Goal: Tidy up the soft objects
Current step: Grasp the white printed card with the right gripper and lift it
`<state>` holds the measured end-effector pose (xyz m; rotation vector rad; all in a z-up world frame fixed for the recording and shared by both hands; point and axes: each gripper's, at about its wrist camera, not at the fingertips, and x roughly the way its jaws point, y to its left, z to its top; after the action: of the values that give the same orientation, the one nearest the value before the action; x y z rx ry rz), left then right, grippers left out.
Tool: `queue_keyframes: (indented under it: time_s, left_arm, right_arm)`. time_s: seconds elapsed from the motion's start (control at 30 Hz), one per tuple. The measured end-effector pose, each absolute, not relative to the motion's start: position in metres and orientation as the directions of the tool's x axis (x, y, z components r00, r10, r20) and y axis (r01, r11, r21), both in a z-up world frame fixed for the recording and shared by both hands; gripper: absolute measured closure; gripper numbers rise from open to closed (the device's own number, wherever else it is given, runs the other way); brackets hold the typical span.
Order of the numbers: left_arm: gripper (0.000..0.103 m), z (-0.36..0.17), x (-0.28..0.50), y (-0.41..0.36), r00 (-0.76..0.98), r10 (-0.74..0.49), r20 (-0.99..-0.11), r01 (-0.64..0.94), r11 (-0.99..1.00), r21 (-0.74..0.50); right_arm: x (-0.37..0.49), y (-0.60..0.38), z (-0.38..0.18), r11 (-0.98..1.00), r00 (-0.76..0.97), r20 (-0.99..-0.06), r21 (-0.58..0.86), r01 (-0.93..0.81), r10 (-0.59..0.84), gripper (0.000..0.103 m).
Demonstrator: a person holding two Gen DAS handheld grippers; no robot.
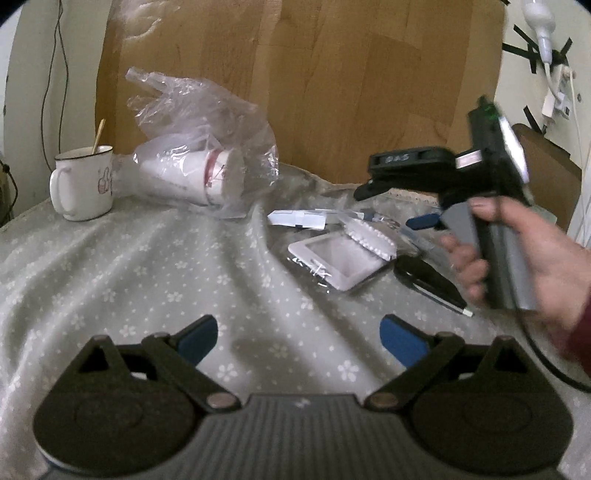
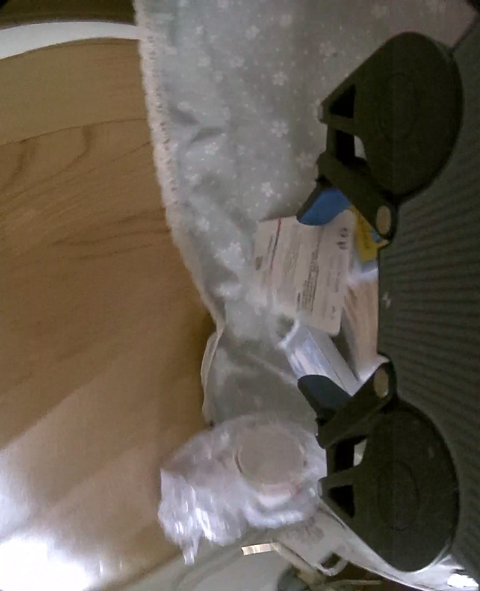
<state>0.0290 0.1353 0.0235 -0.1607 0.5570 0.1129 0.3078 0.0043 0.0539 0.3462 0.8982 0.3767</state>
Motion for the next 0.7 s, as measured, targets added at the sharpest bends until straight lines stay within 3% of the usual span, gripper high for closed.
queue_keyframes:
  time_s: [0.07,0.13,0.4,0.7]
  left_arm:
    - [0.004,0.024,0.028,0.135,0.845,0.061,-0.531,-0.149,0.981,-0.125]
    - [0.003,0.024,0.028,0.135,0.848,0.060,-0.527,-0.147,0.981,-0.124]
    - [0.001,0.025,0.028,0.136,0.850,0.058,-0.524,-0.152,0.979,-0.137]
    - [0.001,0.025,0.027,0.148,0.849,0.043,-0.526,-0.172,0.965,-0.199]
  right_arm:
    - [0.315,0.014,0.045,0.903,0.538,-0.729,0.389,-0.182,0.422,0.015]
    - [0.314,0.018,0.043,0.908,0.541,-0.730,0.355,-0.223,0.418,0.032]
    - [0.287,0.001,0.062,0.909,0.611,-0.674,0.297,-0.292,0.416,0.036]
    - [0.181,-0.013,0.090,0.805,0.594,-0.588,0.181,-0.565,0.549,0.034]
